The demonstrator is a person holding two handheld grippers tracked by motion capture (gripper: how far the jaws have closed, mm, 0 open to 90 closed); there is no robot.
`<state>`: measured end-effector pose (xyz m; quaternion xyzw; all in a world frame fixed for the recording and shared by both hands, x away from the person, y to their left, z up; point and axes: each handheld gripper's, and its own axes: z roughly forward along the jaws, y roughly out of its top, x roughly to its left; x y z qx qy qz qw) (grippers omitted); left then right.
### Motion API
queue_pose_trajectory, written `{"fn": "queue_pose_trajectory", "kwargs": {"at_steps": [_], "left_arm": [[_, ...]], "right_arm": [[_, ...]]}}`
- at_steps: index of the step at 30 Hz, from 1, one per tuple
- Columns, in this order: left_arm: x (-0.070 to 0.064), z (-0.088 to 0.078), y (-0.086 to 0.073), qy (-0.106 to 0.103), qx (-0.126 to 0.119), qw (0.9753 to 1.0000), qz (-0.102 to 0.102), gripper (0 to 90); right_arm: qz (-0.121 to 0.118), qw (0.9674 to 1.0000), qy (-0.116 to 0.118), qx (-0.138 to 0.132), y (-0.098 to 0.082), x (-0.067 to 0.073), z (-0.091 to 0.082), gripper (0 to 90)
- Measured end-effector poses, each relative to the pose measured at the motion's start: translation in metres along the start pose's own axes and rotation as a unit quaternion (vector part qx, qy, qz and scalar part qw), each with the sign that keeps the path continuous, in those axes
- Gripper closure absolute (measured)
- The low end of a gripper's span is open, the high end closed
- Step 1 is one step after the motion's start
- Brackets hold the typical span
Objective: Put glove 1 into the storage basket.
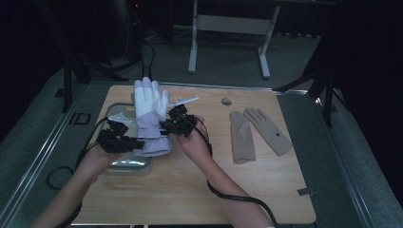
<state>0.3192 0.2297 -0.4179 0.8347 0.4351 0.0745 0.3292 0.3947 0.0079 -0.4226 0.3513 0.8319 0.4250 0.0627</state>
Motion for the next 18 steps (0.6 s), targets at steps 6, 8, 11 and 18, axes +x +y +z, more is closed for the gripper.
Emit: {"fn": "queue_pose_trajectory", "kwargs": {"at_steps": [6,8,11,18], "left_arm": [[0.024,-0.015,-0.018,0.004,-0.004,0.9997,-0.023,77.5],[0.031,-0.019,-0.023,0.011,-0.003,0.9995,-0.03,77.5],[0.04,-0.024,-0.03,0.015,0.002,0.9991,-0.04,77.5],[0.056,-0.018,-0.047,0.017,0.02,0.9974,-0.068,77.5]], "right_arm": [[-0.012,0.9998,0.011,0.012,0.017,0.02,0.026,81.2],[-0.016,0.9997,0.012,0.016,0.021,0.027,0.034,81.2],[-0.018,0.9995,0.017,0.02,0.027,0.035,0.047,81.2],[-0.017,0.9985,0.03,0.042,0.025,0.044,0.076,81.2]]}}
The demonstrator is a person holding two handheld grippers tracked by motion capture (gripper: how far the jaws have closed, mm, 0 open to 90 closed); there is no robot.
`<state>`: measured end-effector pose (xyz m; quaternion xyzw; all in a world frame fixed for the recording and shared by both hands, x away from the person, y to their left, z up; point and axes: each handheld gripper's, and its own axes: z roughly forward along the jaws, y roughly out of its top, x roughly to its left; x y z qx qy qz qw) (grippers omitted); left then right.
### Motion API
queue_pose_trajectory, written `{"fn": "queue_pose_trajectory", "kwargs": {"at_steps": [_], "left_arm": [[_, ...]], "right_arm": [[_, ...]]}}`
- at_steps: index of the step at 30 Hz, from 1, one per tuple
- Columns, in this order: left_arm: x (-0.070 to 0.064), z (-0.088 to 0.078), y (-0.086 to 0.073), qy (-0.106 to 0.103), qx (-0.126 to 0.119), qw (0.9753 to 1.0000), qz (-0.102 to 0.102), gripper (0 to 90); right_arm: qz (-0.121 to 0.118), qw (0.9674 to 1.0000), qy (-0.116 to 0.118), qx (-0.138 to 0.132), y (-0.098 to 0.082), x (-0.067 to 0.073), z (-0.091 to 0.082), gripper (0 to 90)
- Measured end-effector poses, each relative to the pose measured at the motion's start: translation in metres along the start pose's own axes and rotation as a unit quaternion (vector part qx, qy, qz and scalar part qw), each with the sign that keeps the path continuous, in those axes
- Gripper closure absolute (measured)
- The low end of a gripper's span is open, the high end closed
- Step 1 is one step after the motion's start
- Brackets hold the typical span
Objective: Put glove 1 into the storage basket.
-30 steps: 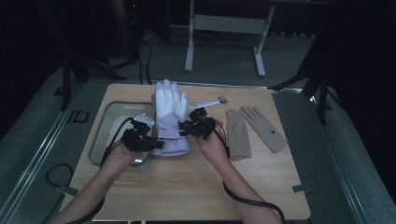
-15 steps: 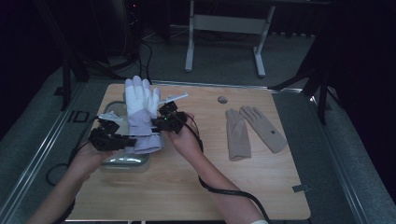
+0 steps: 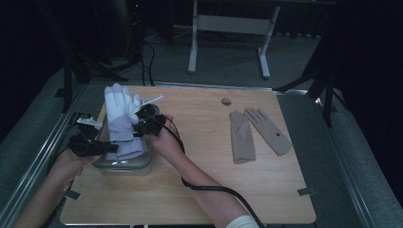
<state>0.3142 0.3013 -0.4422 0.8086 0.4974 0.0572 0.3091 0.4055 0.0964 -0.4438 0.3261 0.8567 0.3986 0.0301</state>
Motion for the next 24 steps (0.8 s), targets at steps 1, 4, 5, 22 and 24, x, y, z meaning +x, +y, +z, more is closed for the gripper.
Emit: {"fn": "queue_pose_trajectory", "kwargs": {"at_steps": [1,4,5,22,24], "left_arm": [[0.001,0.003,-0.002,-0.002,0.006,1.0,-0.002,77.5],[0.003,0.011,-0.005,-0.006,0.019,0.9998,-0.004,77.4],[0.004,0.014,-0.006,-0.01,0.022,0.9997,-0.009,77.3],[0.009,0.039,-0.009,-0.023,0.073,0.9964,-0.035,72.9],[0.009,0.039,-0.008,-0.023,0.078,0.9961,-0.034,72.4]], "right_arm": [[0.001,1.0,0.001,0.002,-0.002,0.0,0.004,81.2],[0.014,0.9998,0.005,0.016,-0.008,-0.002,0.013,81.2],[0.017,0.9996,0.007,0.021,-0.011,-0.004,0.016,81.1],[0.04,0.9945,0.01,0.096,-0.028,-0.015,0.044,80.6],[0.041,0.9939,0.008,0.102,-0.027,-0.016,0.046,80.5]]}}
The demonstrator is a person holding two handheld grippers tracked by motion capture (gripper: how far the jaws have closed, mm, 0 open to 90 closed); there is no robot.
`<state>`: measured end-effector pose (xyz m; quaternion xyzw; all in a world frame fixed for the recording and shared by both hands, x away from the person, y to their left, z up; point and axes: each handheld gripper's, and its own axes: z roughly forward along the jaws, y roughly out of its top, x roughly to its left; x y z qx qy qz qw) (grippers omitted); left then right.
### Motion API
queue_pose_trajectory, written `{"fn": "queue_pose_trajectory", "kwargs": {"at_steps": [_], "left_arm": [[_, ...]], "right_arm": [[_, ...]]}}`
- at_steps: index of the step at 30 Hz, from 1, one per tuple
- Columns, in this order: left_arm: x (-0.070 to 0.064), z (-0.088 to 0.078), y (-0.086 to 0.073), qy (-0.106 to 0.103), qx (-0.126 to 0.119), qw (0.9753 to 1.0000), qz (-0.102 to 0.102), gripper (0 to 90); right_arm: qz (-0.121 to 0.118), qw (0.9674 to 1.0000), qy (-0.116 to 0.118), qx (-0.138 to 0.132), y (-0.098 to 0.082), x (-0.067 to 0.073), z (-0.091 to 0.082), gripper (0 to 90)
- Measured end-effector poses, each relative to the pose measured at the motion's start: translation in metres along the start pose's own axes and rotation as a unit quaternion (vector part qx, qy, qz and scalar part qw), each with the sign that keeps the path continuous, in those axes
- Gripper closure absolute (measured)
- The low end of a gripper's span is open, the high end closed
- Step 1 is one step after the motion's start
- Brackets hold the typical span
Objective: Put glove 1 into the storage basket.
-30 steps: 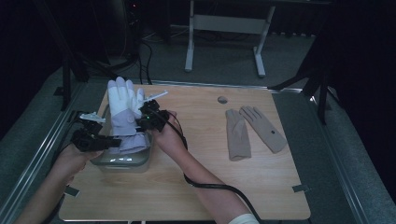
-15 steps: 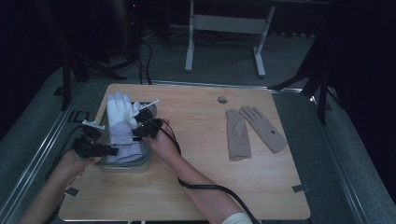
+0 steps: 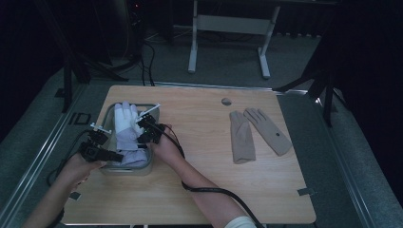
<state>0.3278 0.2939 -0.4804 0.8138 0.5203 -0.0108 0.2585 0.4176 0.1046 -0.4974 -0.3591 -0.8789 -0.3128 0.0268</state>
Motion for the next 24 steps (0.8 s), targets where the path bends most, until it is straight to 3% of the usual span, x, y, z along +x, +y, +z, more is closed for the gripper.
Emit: {"fn": "queue_pose_trajectory", "kwargs": {"at_steps": [5,7,9,10,13,15,17,19,23,24], "left_arm": [[0.001,0.001,0.001,-0.003,0.008,0.9999,-0.008,71.0],[0.0,0.001,0.001,0.004,0.011,0.9999,-0.01,69.0],[-0.001,0.0,0.0,0.003,0.007,0.9999,-0.013,65.3],[-0.002,0.0,-0.001,0.007,0.004,0.9999,-0.012,65.0],[-0.005,0.0,-0.002,0.028,0.0,0.9996,0.002,59.2],[-0.009,-0.001,-0.003,0.048,-0.007,0.9987,0.011,56.0],[-0.01,-0.001,-0.004,0.051,-0.011,0.9985,0.015,55.7],[-0.012,-0.003,-0.007,0.063,-0.027,0.9975,0.021,53.5],[-0.014,-0.01,-0.011,0.068,-0.055,0.996,0.02,51.0],[-0.016,-0.014,-0.013,0.068,-0.076,0.9946,0.018,51.0]], "right_arm": [[-0.007,0.9999,-0.002,0.011,0.002,0.0,0.0,76.4],[-0.015,0.9998,-0.003,0.011,0.004,0.001,-0.002,63.3],[-0.017,0.9998,0.005,-0.002,0.005,0.001,-0.006,54.2],[-0.027,0.9996,0.002,-0.008,0.006,0.001,-0.008,44.5],[-0.035,0.9989,0.005,-0.031,0.007,0.002,-0.017,38.1],[-0.053,0.9972,0.004,-0.053,0.007,0.002,-0.023,32.5],[-0.049,0.9964,0.006,-0.069,0.006,0.001,-0.03,25.5],[-0.067,0.9948,0.018,-0.074,0.004,0.0,-0.036,18.8],[-0.08,0.9938,0.013,-0.077,0.001,-0.001,-0.042,17.3],[-0.086,0.9933,0.014,-0.075,-0.003,-0.002,-0.046,16.0]]}}
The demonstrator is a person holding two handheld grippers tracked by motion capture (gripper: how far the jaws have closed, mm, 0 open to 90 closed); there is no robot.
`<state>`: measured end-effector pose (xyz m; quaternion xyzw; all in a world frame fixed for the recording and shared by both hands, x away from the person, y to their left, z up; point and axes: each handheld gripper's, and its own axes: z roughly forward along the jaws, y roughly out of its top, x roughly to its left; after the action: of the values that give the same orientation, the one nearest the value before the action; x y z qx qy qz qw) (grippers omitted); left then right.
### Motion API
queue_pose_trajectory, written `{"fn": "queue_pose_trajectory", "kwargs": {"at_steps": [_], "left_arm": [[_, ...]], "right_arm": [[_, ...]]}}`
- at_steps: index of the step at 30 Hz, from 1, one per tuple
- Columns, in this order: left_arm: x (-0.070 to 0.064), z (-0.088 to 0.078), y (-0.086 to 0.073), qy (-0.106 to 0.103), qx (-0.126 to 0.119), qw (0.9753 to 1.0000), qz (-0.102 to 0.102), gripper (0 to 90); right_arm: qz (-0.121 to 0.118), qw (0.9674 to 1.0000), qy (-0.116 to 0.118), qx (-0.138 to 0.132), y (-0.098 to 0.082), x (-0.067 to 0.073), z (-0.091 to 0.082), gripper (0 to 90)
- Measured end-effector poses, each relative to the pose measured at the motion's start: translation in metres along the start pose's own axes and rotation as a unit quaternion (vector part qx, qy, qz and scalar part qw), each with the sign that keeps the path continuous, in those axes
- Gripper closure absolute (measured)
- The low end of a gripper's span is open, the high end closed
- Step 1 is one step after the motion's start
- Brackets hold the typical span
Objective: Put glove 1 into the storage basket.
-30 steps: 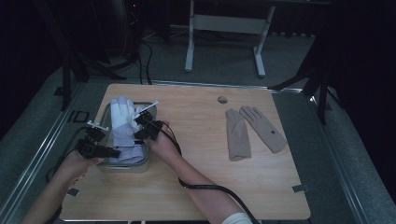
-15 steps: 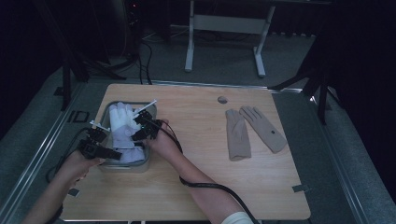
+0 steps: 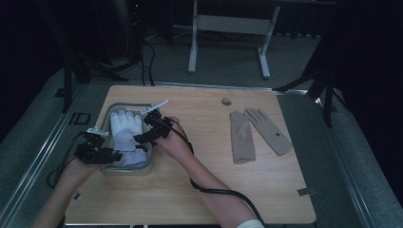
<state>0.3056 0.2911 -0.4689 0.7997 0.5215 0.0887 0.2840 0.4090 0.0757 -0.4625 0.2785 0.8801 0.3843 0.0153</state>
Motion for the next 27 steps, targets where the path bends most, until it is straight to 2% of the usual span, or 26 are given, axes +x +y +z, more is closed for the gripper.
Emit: {"fn": "queue_pose_trajectory", "kwargs": {"at_steps": [3,4,6,8,10,11,12,14,15,16,18,19,20,21,26,27], "left_arm": [[-0.007,-0.008,0.0,0.016,-0.026,0.9995,0.01,51.5],[-0.011,-0.01,0.001,0.014,-0.036,0.9992,0.011,51.6],[-0.011,-0.01,0.001,0.014,-0.036,0.9992,0.011,52.0],[-0.027,-0.013,0.005,-0.001,-0.062,0.9978,0.025,52.0],[-0.035,-0.012,0.008,-0.01,-0.07,0.9971,0.028,52.0],[-0.035,-0.012,0.008,-0.01,-0.07,0.9971,0.028,52.0],[-0.044,-0.011,0.01,-0.016,-0.078,0.9963,0.033,52.0],[-0.052,-0.009,0.013,-0.024,-0.086,0.9953,0.037,53.3],[-0.055,-0.008,0.014,-0.033,-0.09,0.9948,0.036,53.2],[-0.055,-0.008,0.014,-0.033,-0.09,0.9948,0.036,53.3],[-0.066,-0.004,0.017,-0.036,-0.1,0.993,0.05,53.2],[-0.066,-0.004,0.017,-0.036,-0.1,0.993,0.05,53.3],[-0.073,-0.002,0.019,-0.044,-0.106,0.9918,0.055,53.3],[-0.073,-0.002,0.019,-0.044,-0.106,0.9918,0.055,53.4],[-0.094,0.007,0.024,-0.059,-0.111,0.9891,0.076,53.6],[-0.094,0.007,0.024,-0.059,-0.111,0.9891,0.076,53.6]], "right_arm": [[-0.002,1.0,0.002,-0.001,-0.004,0.0,-0.006,15.7],[-0.004,1.0,0.003,-0.001,-0.005,-0.001,-0.008,15.7],[-0.005,1.0,0.005,-0.001,-0.006,-0.001,-0.01,15.7],[-0.007,1.0,0.001,-0.004,-0.01,-0.003,-0.018,15.8],[-0.008,0.9999,-0.001,-0.006,-0.013,-0.005,-0.023,15.8],[-0.008,0.9999,-0.001,-0.006,-0.013,-0.005,-0.023,15.8],[-0.007,0.9999,-0.001,-0.008,-0.016,-0.007,-0.028,15.8],[-0.008,0.9999,-0.002,-0.008,-0.02,-0.009,-0.033,15.8],[-0.008,0.9999,-0.005,-0.009,-0.022,-0.01,-0.035,15.8],[-0.006,0.9999,-0.006,-0.009,-0.025,-0.011,-0.038,15.8],[-0.002,0.9999,-0.007,-0.014,-0.031,-0.015,-0.045,15.8],[0.002,0.9998,-0.007,-0.017,-0.034,-0.017,-0.048,15.8],[0.003,0.9998,-0.009,-0.018,-0.037,-0.019,-0.051,15.8],[0.003,0.9998,-0.011,-0.019,-0.039,-0.021,-0.054,15.8],[0.006,0.9996,-0.018,-0.021,-0.05,-0.029,-0.071,15.7],[0.006,0.9996,-0.018,-0.021,-0.05,-0.029,-0.071,15.7]]}}
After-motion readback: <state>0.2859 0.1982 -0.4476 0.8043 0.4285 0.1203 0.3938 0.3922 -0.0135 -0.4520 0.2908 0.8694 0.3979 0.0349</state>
